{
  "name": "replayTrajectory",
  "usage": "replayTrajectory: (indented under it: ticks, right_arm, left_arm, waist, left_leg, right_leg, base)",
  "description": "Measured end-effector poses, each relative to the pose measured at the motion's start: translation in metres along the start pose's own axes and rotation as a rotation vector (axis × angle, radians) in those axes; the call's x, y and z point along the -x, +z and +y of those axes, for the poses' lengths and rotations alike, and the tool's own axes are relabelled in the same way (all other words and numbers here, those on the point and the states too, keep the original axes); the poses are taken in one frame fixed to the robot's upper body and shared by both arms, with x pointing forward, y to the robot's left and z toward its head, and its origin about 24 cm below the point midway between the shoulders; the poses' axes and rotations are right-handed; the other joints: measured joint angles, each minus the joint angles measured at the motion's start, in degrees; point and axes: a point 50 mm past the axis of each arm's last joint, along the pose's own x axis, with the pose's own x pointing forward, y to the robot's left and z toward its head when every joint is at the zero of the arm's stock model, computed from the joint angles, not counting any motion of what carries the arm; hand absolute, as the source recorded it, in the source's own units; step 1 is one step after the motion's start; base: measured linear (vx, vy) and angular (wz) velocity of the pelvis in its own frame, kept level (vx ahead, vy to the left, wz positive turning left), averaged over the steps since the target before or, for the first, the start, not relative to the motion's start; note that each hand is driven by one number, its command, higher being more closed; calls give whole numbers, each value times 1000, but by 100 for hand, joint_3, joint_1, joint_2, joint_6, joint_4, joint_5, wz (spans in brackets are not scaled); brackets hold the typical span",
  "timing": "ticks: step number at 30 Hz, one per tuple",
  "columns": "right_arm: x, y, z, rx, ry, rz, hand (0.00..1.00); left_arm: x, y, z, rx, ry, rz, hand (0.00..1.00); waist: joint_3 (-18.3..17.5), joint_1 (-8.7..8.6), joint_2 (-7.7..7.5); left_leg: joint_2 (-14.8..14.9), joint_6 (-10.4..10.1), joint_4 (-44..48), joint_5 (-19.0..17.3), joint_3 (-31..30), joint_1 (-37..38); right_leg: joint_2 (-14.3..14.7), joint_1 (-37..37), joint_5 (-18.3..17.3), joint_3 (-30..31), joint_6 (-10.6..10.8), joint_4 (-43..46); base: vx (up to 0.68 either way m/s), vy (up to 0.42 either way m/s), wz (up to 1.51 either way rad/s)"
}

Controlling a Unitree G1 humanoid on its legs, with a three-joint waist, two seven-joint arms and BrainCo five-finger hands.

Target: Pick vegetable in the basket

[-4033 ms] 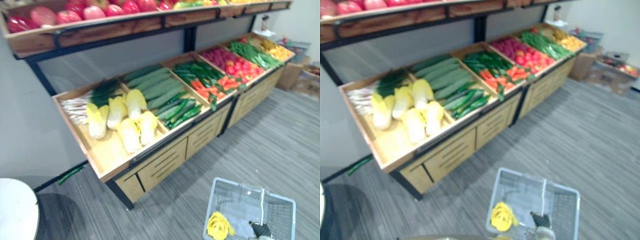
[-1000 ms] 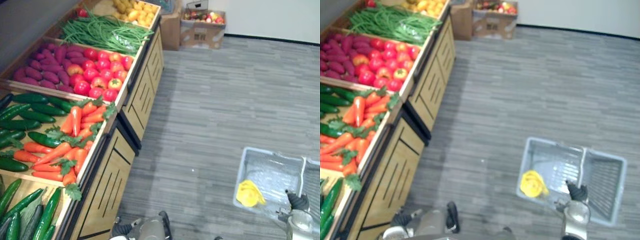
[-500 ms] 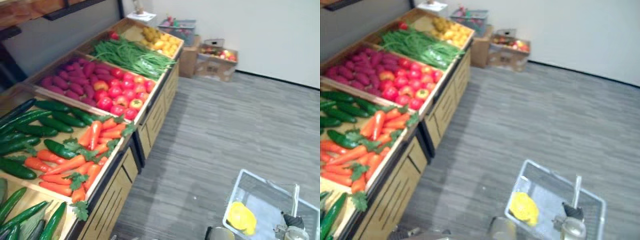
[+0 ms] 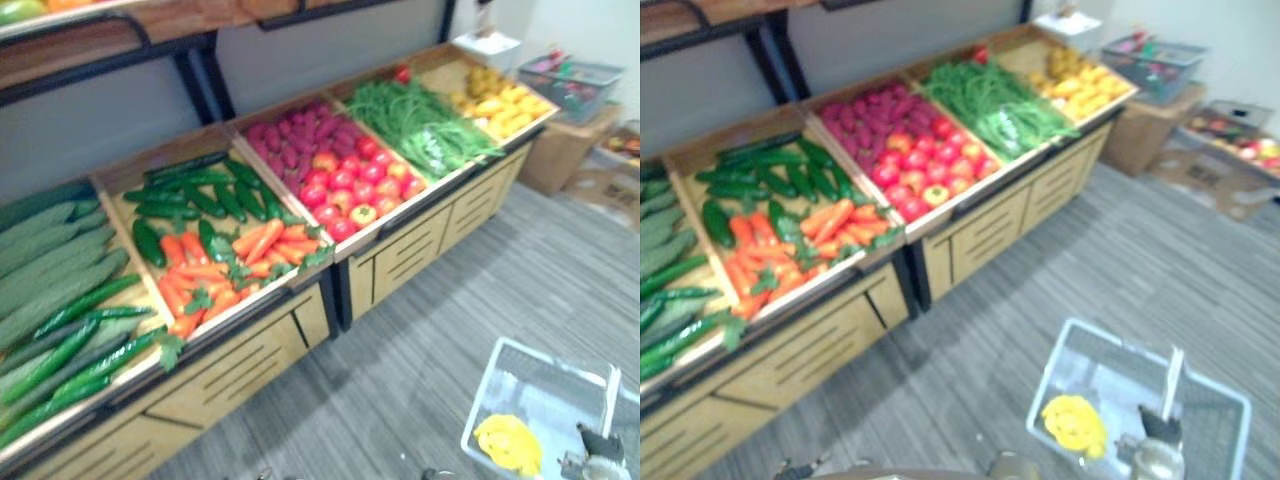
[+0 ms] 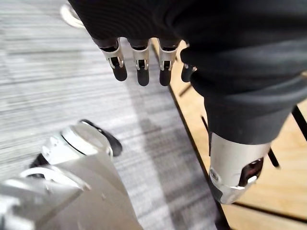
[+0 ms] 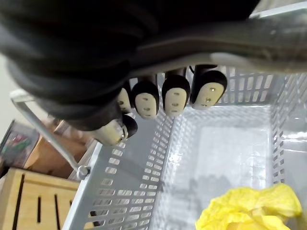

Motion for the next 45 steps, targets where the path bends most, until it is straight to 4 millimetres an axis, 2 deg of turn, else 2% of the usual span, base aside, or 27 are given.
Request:
replayTrajectory:
  ticks: [1, 2, 3, 4, 6, 8, 10, 11, 14, 17, 18, 22, 25, 29, 32, 33, 36, 45]
  right_arm:
    - [-4, 6, -2, 0, -4, -15, 100]
    - [-5, 8, -3, -3, -8, -23, 100]
    - [-7, 15, -4, -12, -15, -46, 100]
    - [-10, 22, -4, -19, -16, -64, 100]
    - [-12, 19, -5, -36, -25, -40, 100]
    - [-12, 13, -8, -61, -41, -8, 100]
    - [-12, 12, -8, -95, -48, -1, 100]
    - [-12, 12, -7, -101, -45, 1, 100]
    - [-11, 12, -2, -95, -30, 10, 100]
    - [-9, 1, 3, -86, -14, 55, 100]
    - [-1, -7, 35, 16, 115, 75, 100]
    - [-1, -7, 35, 16, 115, 75, 100]
    - [0, -9, 34, 18, 120, 78, 100]
    - [4, -23, 25, 29, 115, 113, 100]
    - [9, -37, 17, 48, 113, 147, 100]
    - [13, -47, 11, 62, 111, 174, 100]
    - [15, -53, 10, 63, 115, 197, 100]
    - [15, -52, 14, 82, 126, 198, 100]
  left_arm:
    - [1, -4, 1, 5, 1, 11, 0]
    - [2, -6, 1, 3, 2, 17, 0]
    - [3, -11, 3, -2, 4, 29, 0]
    - [4, -15, 3, -12, 1, 39, 0]
    - [4, -17, 4, -16, 2, 46, 0]
    - [4, -17, 3, -17, -1, 46, 0]
    - [5, -19, 3, -17, -2, 53, 0]
    - [5, -20, 2, -19, -4, 56, 0]
    - [5, -20, 3, -25, -1, 57, 0]
    - [5, -20, 5, -35, -2, 57, 0]
    - [0, -15, 10, -139, -24, 37, 0]
    - [0, -14, 10, -139, -24, 36, 0]
    - [-2, -9, 9, -141, -25, 23, 0]
    - [-10, 22, 9, -180, -29, -63, 0]
    - [-13, 34, 10, -202, -29, -98, 0]
    - [-13, 37, 10, -213, -29, -109, 0]
    - [-13, 36, 8, -249, -41, -116, 0]
    - [-10, 18, 12, -300, -63, -77, 0]
  waist:
    - [13, -3, -3]
    - [24, -2, -22]
    - [28, -12, -31]
    - [39, -20, -18]
    - [43, -74, -7]
    - [68, -183, 45]
    - [110, -174, 119]
    - [156, -175, 160]
    - [147, -154, 179]
    - [161, -156, 168]
    - [186, -165, 31]
    - [183, -172, 36]
    - [171, -173, 35]
    - [149, -341, 30]
    - [94, -345, 26]
    - [-44, -372, 23]
    - [-112, -480, 37]
    - [-172, -384, 10]
  left_leg:
    - [-2, 114, -110, 398, 306, -104]
    - [0, 197, -222, 619, 616, -106]
    - [3, 431, -407, 910, 1439, -83]
    - [25, 632, -158, 732, 2424, -154]
    - [-4, 708, 329, 325, 3507, -195]
    - [-96, 698, 204, 258, 3880, -144]
    - [-229, 641, -257, 260, 3856, -24]
    - [-312, 475, -649, 364, 3784, 83]
    - [-506, 533, -994, 528, 3754, 133]
    - [-670, 561, -1039, 544, 3717, 154]
    - [-719, 564, -1084, 537, 3570, 335]
    - [-710, 560, -1076, 534, 3593, 341]
    - [-673, 519, -1067, 501, 3761, 404]
    - [-652, 502, -1063, 486, 3767, 487]
    - [-645, 474, -1061, 432, 3783, 615]
    - [-651, 466, -1074, 414, 3796, 639]
    - [-654, 467, -1085, 414, 3739, 670]
    - [-664, 456, -1085, 408, 3571, 642]
  right_leg:
    - [-17, 138, 39, -274, -84, -126]
    - [-38, 213, 49, -374, -99, -194]
    - [-86, 336, 72, -585, -138, -365]
    - [-137, 406, 70, -755, -162, -476]
    - [-225, 550, 71, -1032, -161, -556]
    - [-262, 711, 88, -1312, -124, -639]
    - [-246, 689, 142, -1375, -37, -662]
    - [-257, 696, 226, -1417, 42, -739]
    - [-307, 716, 420, -1460, 123, -958]
    - [-385, 789, 554, -1468, 186, -1066]
    - [-316, 1004, 629, -1452, 175, -1238]
    - [-311, 987, 629, -1428, 175, -1246]
    - [-275, 909, 660, -1190, 155, -1257]
    - [-252, 943, 670, -1102, 152, -1265]
    - [-243, 1007, 670, -1011, 153, -1274]
    - [-245, 1013, 675, -978, 162, -1292]
    - [-247, 1056, 675, -987, 164, -1266]
    - [-265, 1076, 618, -1058, 162, -1259]
  base:
    - [105, -294, 123]
    - [66, -178, 109]
    - [29, -106, 84]
    - [14, -72, 75]
    - [-12, 15, 68]
    - [-26, 95, 80]
    - [-59, 161, 44]
    - [-56, 171, 20]
    - [-34, 159, 15]
    - [17, 93, 8]
    - [0, 0, 0]
    - [0, 0, -3]
    - [13, -6, -32]
    - [37, -14, -15]
    - [34, -5, -16]
    - [29, 1, -11]
    - [14, 1, 1]
    - [-19, 1, 6]
